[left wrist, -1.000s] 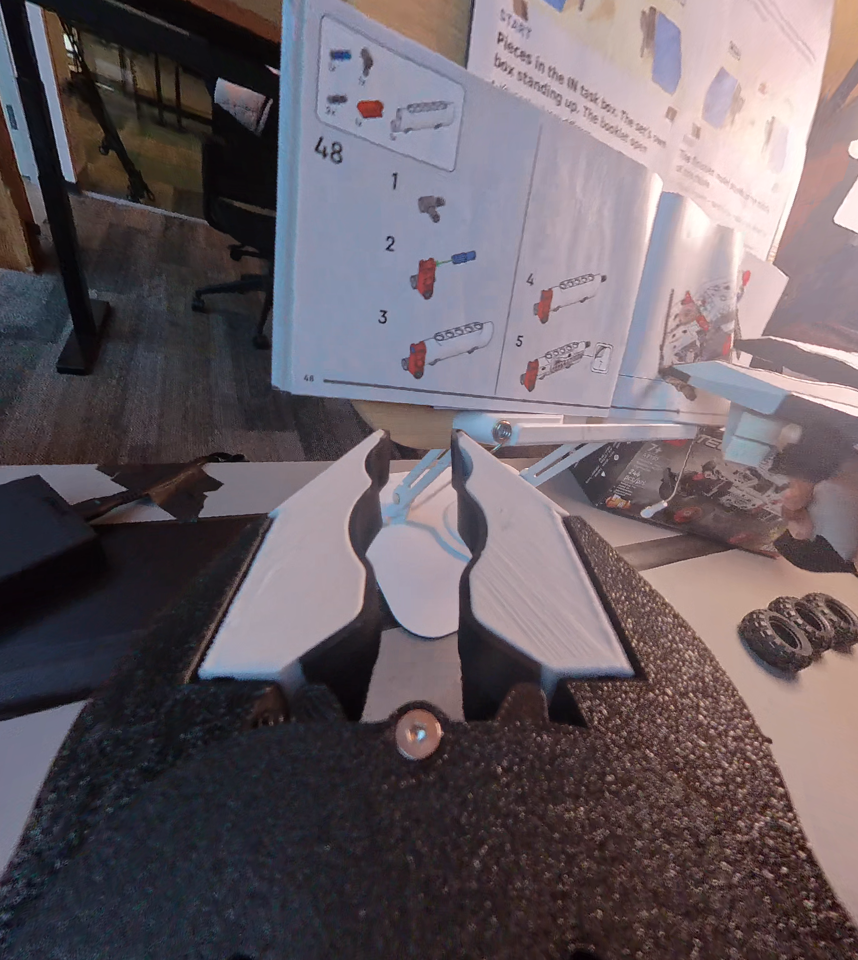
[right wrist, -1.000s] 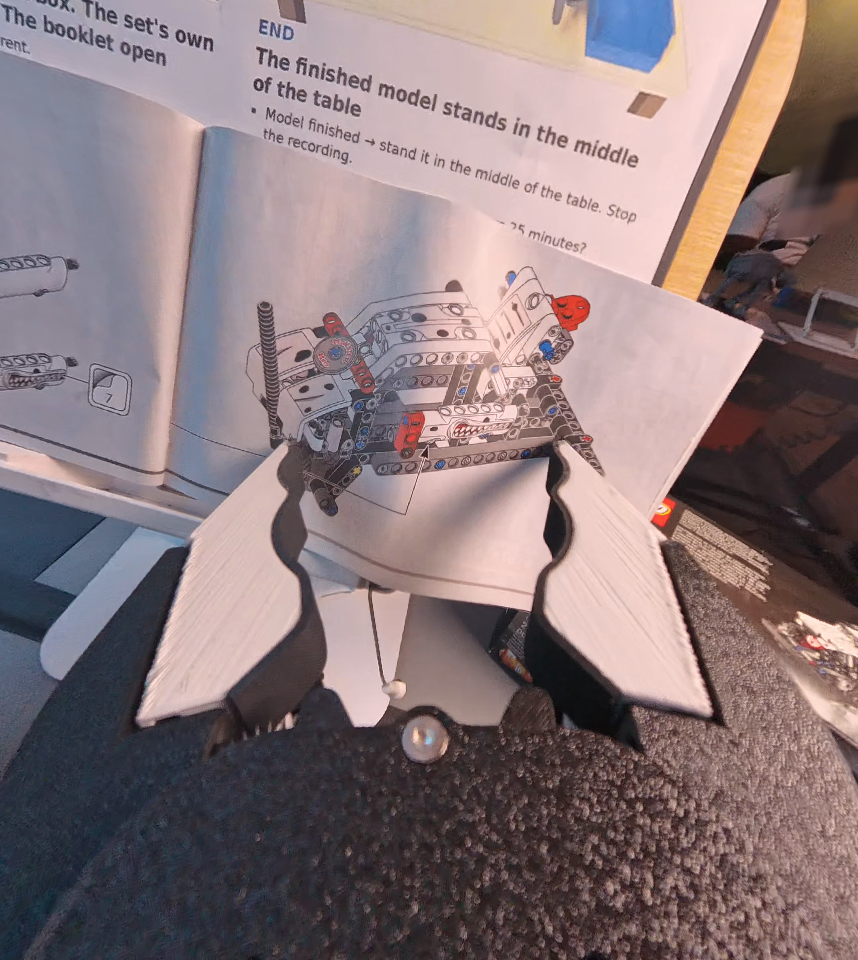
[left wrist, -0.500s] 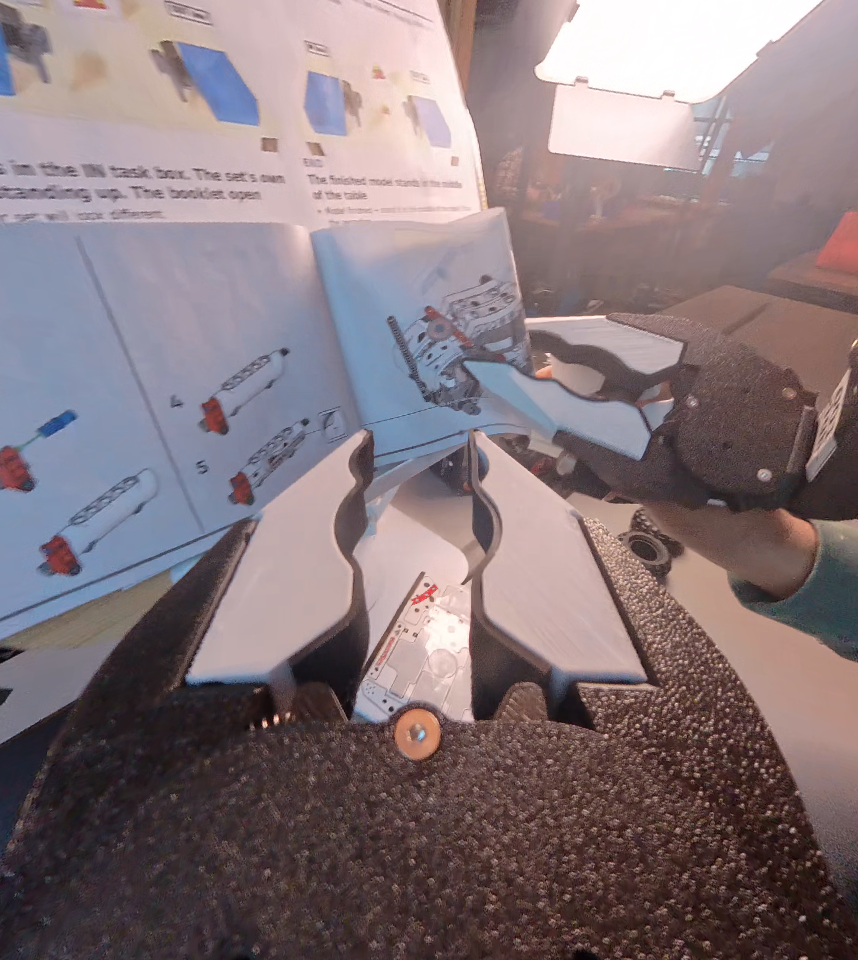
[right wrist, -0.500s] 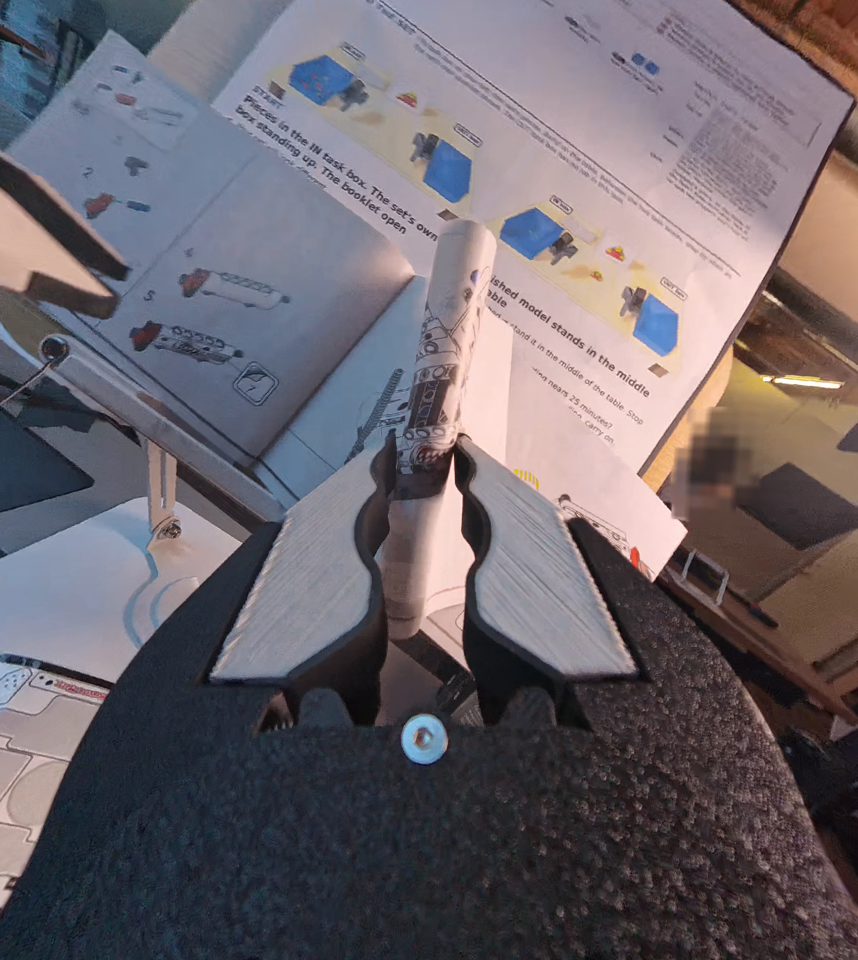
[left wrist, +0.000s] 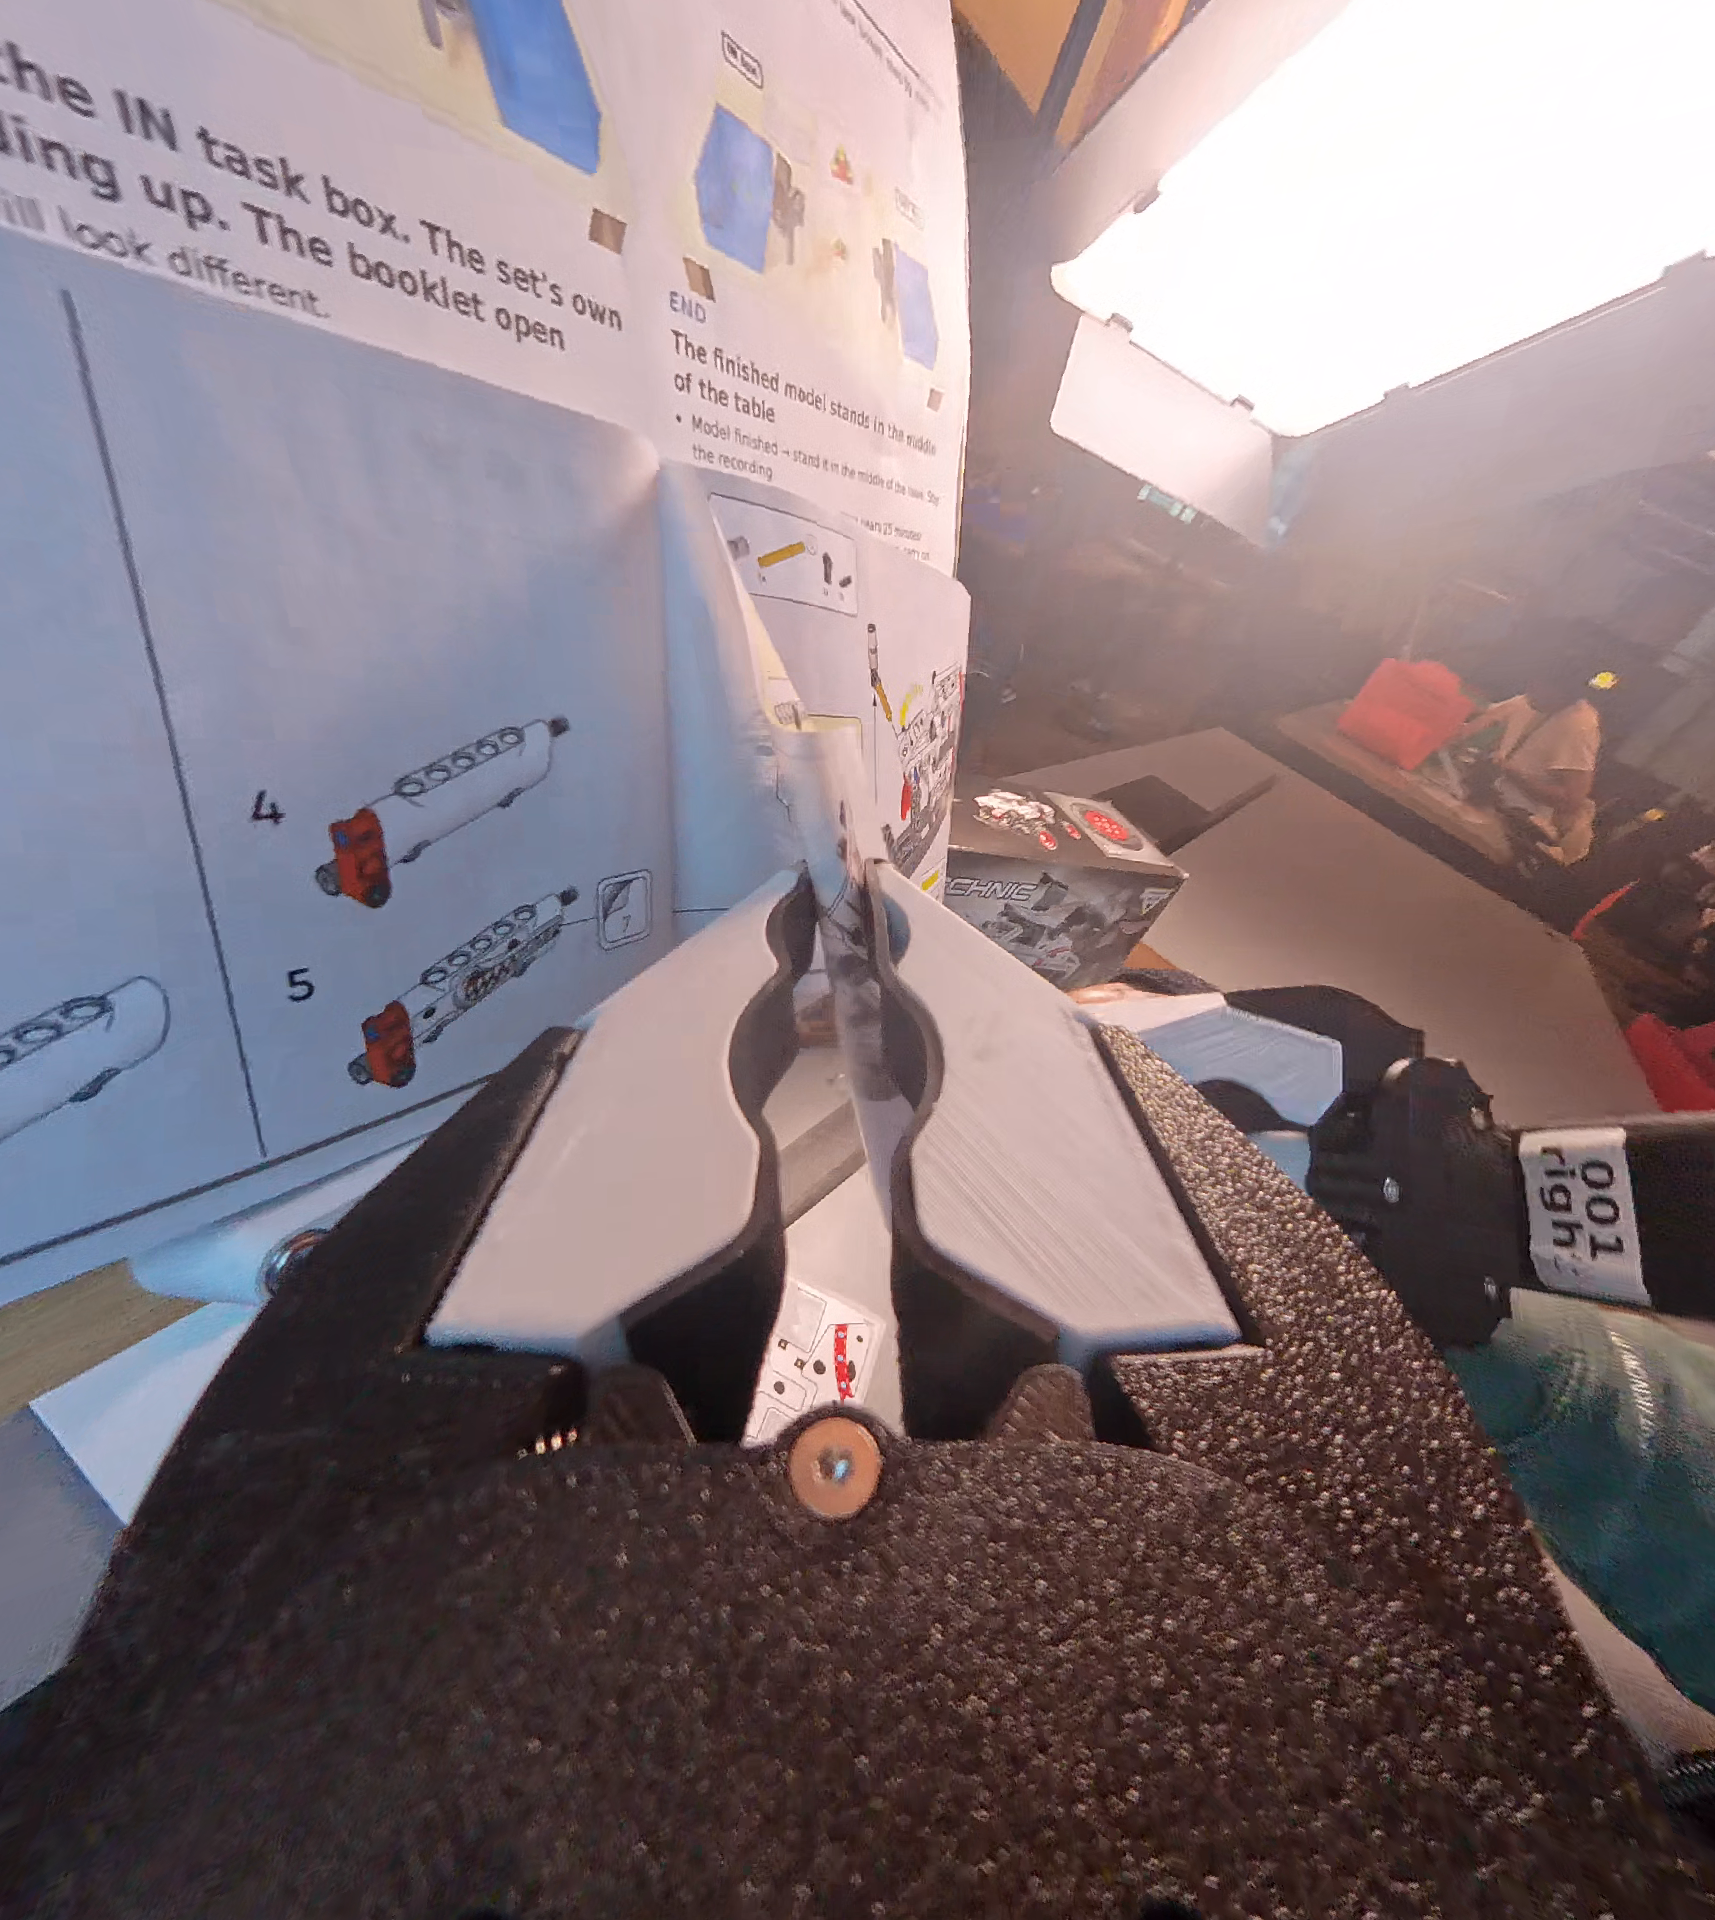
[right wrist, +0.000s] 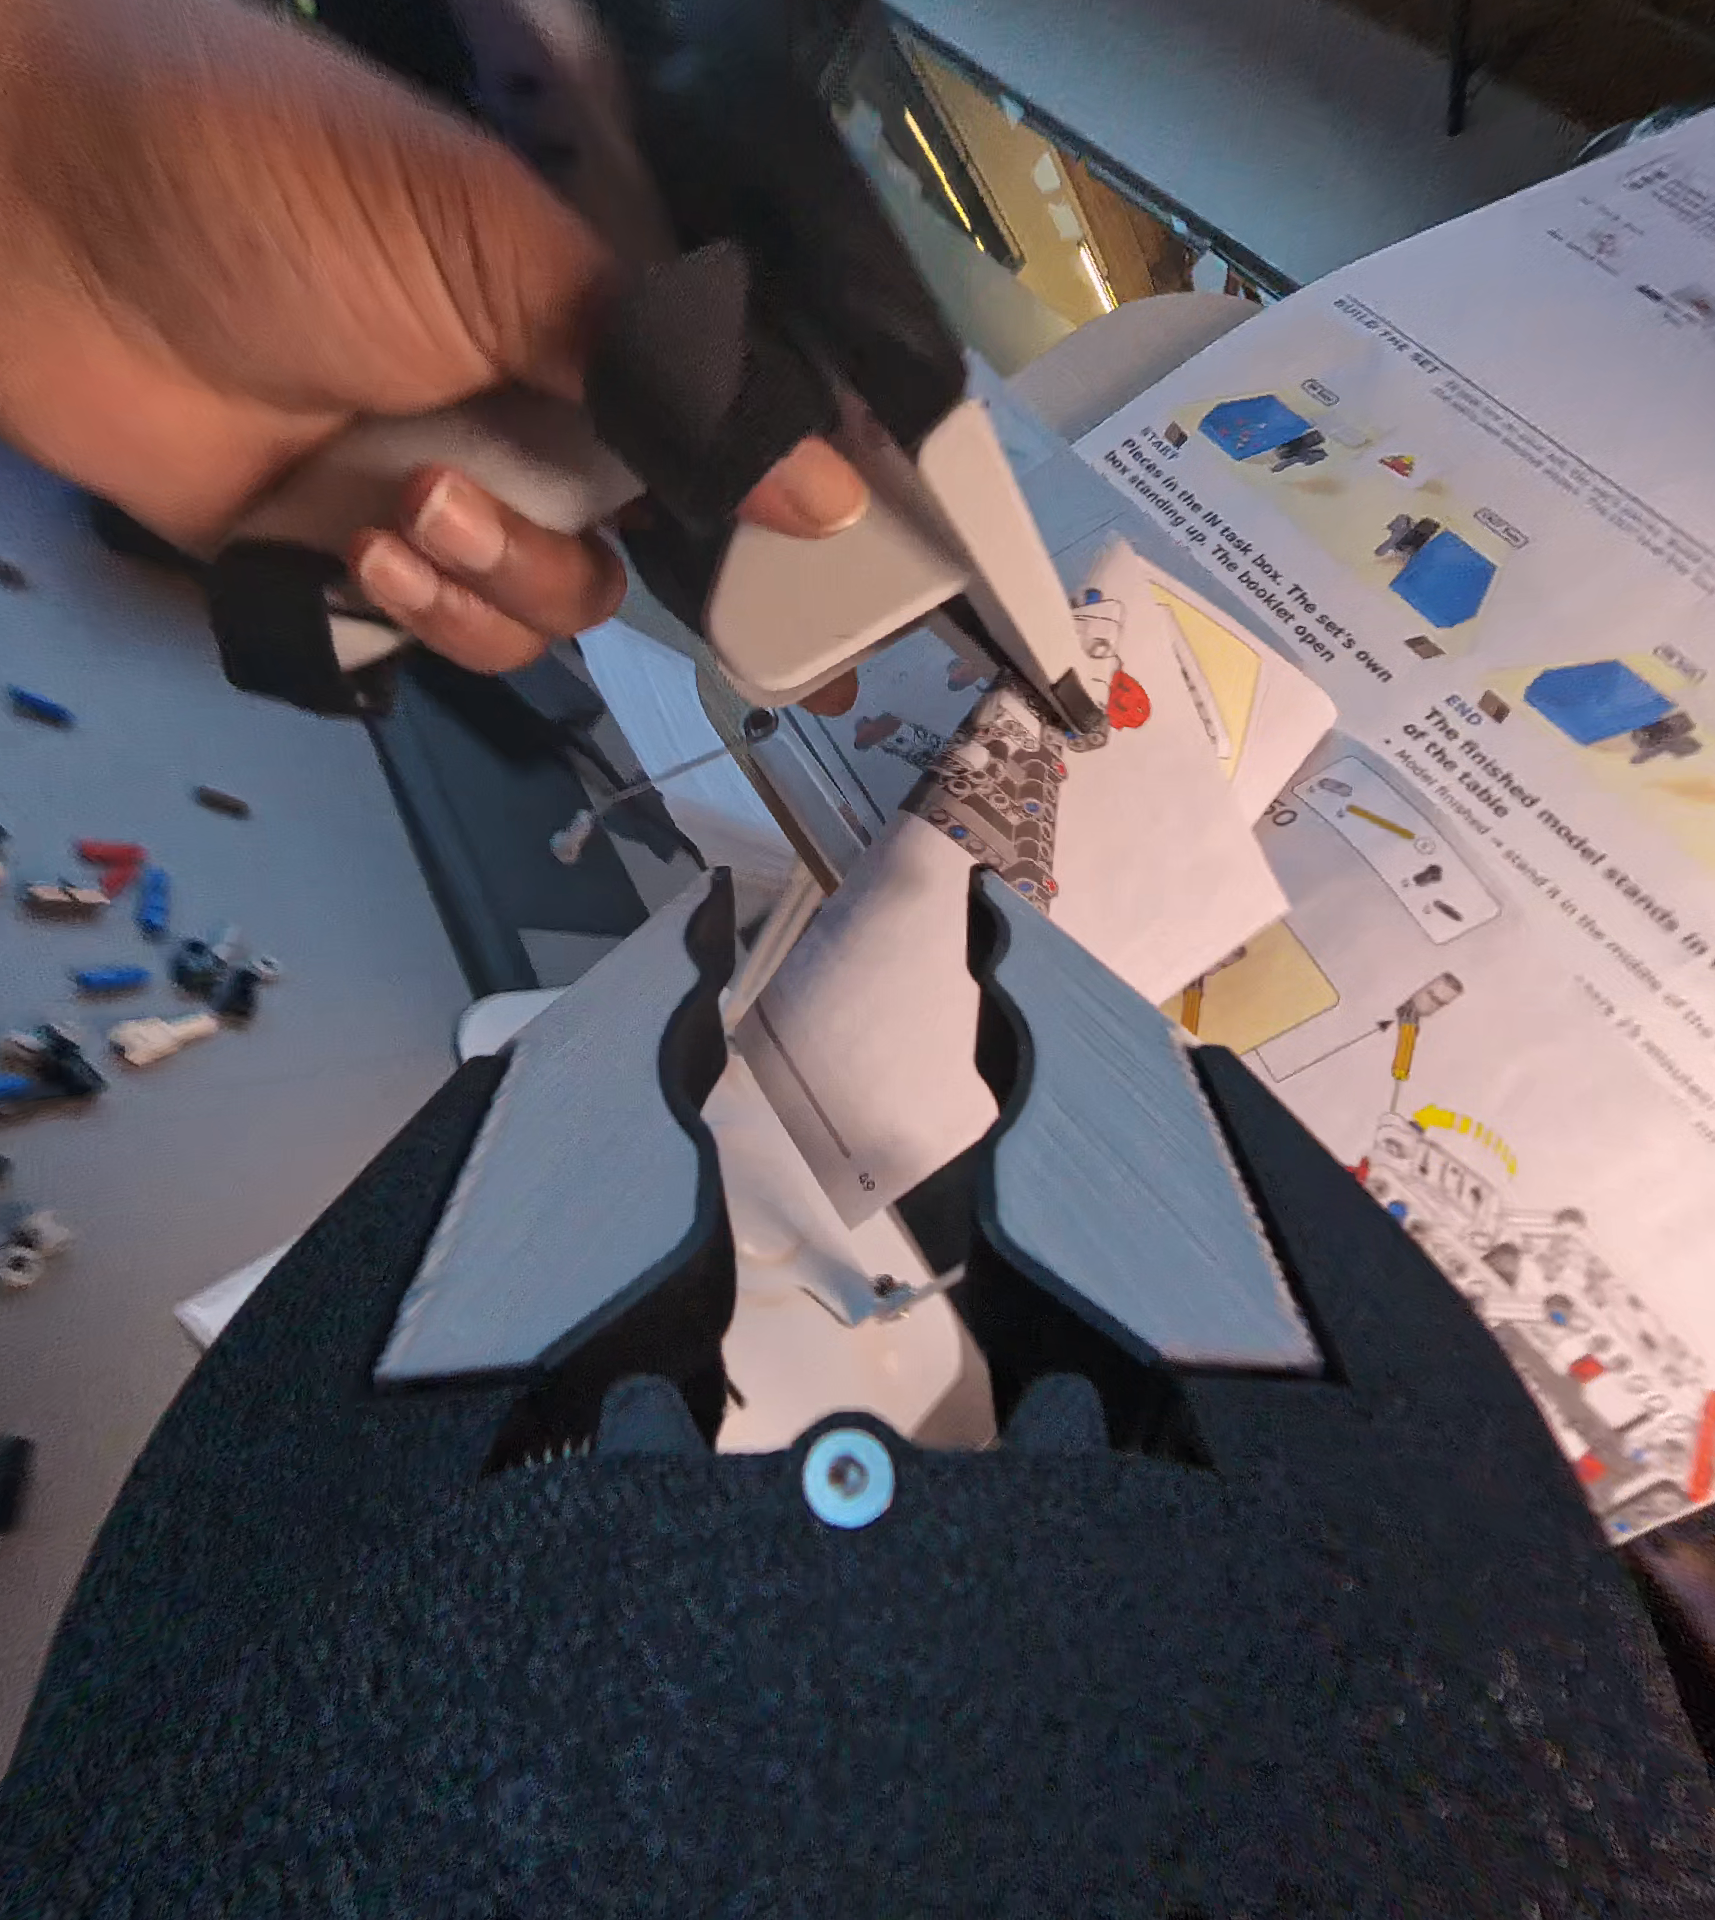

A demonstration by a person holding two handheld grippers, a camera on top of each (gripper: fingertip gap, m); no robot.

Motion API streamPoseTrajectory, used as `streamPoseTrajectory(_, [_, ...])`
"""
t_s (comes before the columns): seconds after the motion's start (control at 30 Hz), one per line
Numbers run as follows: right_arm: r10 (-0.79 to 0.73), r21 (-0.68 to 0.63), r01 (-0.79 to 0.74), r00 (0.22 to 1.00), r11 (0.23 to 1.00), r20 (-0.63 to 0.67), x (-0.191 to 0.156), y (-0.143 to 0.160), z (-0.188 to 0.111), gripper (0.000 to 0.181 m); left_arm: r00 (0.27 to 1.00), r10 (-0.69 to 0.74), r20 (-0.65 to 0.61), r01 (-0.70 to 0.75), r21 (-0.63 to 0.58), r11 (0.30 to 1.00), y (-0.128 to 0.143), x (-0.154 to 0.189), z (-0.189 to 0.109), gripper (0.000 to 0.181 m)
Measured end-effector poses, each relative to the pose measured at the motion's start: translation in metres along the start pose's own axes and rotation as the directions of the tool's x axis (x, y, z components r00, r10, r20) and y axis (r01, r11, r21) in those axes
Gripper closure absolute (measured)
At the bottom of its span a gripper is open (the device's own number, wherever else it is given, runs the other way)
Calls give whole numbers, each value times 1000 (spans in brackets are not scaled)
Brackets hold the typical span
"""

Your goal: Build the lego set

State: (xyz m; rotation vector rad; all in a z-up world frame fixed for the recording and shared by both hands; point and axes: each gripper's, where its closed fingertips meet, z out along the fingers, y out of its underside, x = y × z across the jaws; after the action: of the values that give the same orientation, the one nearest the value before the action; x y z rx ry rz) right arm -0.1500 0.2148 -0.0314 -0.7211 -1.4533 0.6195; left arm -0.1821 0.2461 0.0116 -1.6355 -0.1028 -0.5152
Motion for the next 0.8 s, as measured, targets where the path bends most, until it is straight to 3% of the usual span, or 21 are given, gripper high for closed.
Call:
streamPoseTrajectory(0.1, [300,119,-299,954,947,3,25,-19,-20,121,996,-69,-54,71,38,997,-6,-10,-14,173])
streamPoseTrajectory(0.2, [481,112,-472,873,874,-75,61,-5,-22,134,989,-113,-95,120,60,991,-11,-20,-28,172])
streamPoseTrajectory(0.27, [450,-29,-460,878,888,-163,70,22,-10,147,984,-143,-110,152,76,986,-16,-26,-38,167])
streamPoseTrajectory(0.37, [353,-129,-387,909,913,-223,70,27,15,151,983,-145,-112,156,99,983,-24,-32,-54,164])
streamPoseTrajectory(0.47, [255,-225,-329,919,917,-301,68,23,42,126,990,-122,-74,131,133,982,-29,-39,-76,157])
streamPoseTrajectory(0.57, [258,-274,-361,902,892,-347,64,25,63,97,989,-140,38,128,218,968,-34,-59,-107,152])
streamPoseTrajectory(0.7, [124,-347,-269,913,898,-388,65,36,75,90,960,-220,174,155,322,934,-23,-89,-148,151])
streamPoseTrajectory(0.8, [103,-360,-251,918,899,-384,67,36,79,89,936,-288,203,231,263,937,14,-98,-147,147])
